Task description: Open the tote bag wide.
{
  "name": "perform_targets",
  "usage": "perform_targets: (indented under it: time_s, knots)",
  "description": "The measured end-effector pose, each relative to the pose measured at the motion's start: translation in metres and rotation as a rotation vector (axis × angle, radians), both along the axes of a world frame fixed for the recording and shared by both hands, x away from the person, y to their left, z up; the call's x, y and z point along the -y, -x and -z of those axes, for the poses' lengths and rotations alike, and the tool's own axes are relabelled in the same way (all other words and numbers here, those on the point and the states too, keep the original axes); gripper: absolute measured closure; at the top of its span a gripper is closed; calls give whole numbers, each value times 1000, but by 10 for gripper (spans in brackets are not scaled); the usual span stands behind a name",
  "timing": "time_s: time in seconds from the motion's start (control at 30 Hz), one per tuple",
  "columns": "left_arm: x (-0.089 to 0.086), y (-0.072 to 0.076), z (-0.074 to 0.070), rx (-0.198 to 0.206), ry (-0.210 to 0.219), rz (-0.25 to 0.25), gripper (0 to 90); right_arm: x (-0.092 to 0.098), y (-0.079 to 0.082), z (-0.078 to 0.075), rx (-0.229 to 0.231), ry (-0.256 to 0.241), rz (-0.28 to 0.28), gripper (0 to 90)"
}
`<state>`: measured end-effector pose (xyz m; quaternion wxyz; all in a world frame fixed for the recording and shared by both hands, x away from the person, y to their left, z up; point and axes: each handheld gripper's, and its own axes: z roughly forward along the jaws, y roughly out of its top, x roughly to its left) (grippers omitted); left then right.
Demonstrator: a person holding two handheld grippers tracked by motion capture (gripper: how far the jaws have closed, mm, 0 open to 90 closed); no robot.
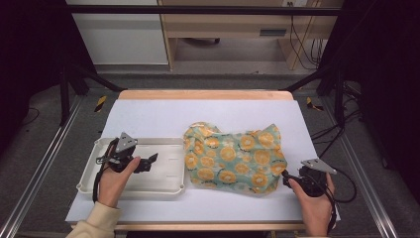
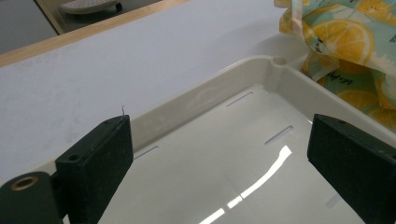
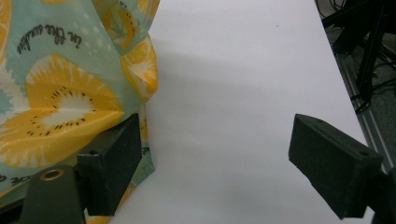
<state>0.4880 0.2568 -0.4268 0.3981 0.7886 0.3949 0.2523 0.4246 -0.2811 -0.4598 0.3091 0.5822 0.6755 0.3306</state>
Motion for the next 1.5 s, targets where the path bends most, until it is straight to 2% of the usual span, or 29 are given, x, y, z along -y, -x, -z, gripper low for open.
perform_targets:
  time_s: [0.2,0.27,0.43,0.53,0.63,0.67,0.77,0.8,0.9,0.93,0.97,1.1,1.17,1.2,1.27,1.3,1.33,1.4,1.43,1.5]
  knots:
    - [-1,-1,1,15,-14,-14,74,1,4,-5,26,-17,1,221]
    - [-1,0,0,24,-7,-23,75,2,8,-9,41,-20,4,260]
    - [-2,0,-1,22,3,-22,76,5,15,-16,62,-30,8,288]
    - [0,0,-1,18,-3,-19,77,7,21,-29,99,-40,10,319]
    - [1,1,-1,14,-7,-14,78,4,22,-38,114,-52,-5,322]
    - [2,1,-1,13,-9,-5,78,-1,22,-46,124,-69,-37,324]
    - [3,2,-1,14,-12,0,78,-9,20,-55,136,-61,-57,324]
    - [3,2,-2,14,-9,7,78,-17,16,-65,142,-51,-83,319]
    - [4,3,-3,13,-4,12,77,-26,11,-74,140,-48,-110,292]
    - [4,3,-4,18,0,14,77,-36,2,-83,128,-49,-133,273]
    - [4,3,-4,18,0,14,77,-36,2,-83,128,-49,-133,273]
    - [6,4,-6,19,4,29,77,-55,-20,-97,90,-39,-165,231]
    - [6,4,-6,18,5,31,77,-58,-26,-98,85,-27,-162,224]
    - [6,5,-7,20,10,35,77,-64,-38,-99,68,-10,-163,222]
    - [7,5,-7,20,11,41,77,-66,-48,-97,51,3,-150,211]
    - [7,5,-7,20,11,41,77,-66,-48,-97,51,3,-150,211]
    - [8,5,-8,21,12,45,77,-67,-58,-94,36,-5,-128,207]
    - [9,5,-9,21,11,52,77,-66,-62,-93,26,-5,-128,204]
    - [10,5,-9,21,13,56,77,-67,-70,-87,-5,-13,-124,265]
    - [11,6,-9,19,12,63,77,-69,-72,-84,-21,-14,-136,391]
